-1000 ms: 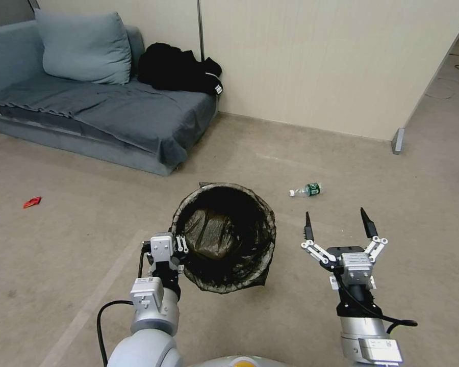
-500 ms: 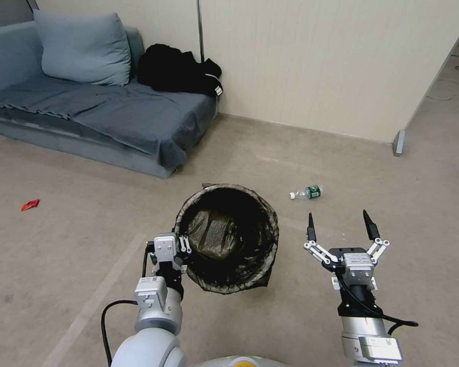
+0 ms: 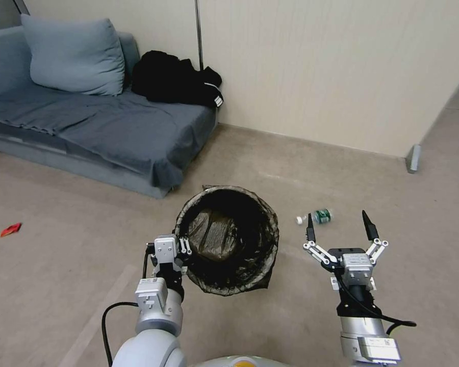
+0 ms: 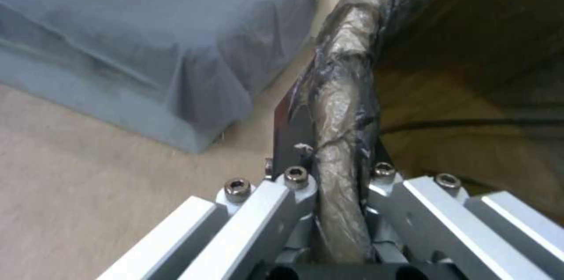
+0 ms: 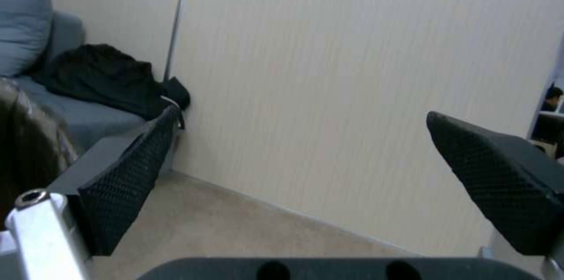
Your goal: Pick up the trash bin, then pick up the garbage from the floor and place it into the trash bin.
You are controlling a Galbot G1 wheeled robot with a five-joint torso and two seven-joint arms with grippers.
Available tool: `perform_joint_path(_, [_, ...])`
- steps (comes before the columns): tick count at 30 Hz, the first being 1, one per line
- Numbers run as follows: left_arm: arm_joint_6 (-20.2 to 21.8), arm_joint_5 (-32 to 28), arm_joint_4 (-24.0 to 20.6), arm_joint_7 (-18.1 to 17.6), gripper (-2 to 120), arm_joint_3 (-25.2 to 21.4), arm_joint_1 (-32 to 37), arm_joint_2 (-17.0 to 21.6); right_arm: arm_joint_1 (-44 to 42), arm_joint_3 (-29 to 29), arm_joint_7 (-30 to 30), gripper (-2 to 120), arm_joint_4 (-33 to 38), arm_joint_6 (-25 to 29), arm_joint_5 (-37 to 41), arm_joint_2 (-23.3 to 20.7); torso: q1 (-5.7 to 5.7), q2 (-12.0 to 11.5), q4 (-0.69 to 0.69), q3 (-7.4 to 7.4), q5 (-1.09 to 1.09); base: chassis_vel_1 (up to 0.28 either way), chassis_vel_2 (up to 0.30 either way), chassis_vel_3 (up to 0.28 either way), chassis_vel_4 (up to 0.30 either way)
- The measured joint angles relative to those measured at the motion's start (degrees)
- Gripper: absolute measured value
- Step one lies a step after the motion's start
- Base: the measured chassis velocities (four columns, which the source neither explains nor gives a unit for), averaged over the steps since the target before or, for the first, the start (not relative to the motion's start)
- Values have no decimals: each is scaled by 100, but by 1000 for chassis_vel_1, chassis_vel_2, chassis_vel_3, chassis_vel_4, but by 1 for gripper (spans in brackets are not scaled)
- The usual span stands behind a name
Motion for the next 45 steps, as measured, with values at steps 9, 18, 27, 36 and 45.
perform_joint_path(9, [0,-2,14,-6,0,1,-5,-5,15,-9,12,100,-37,47,-12,0,1,0,0,1,-3,-255,250,233,-246])
perform_joint_path(18, [0,-1,31,-16,0,57,5,17,27,-33,-8,100,-55,195,-1,0,-1,0,-1,-1,-3,-3,-4,-3,2])
perform_joint_path(27, [0,0,28,-27,0,65,7,40,21,-29,-70,100,-55,304,9,0,-1,0,0,-1,-3,0,0,0,0])
perform_joint_path(36, [-1,-7,18,-31,0,123,-5,74,23,-74,98,100,13,-65,229,0,0,0,0,0,-3,0,0,0,0])
perform_joint_path(45, [2,-31,133,-34,0,269,-115,158,154,-19,206,100,14,-547,438,0,-1,0,0,0,-3,0,0,0,0])
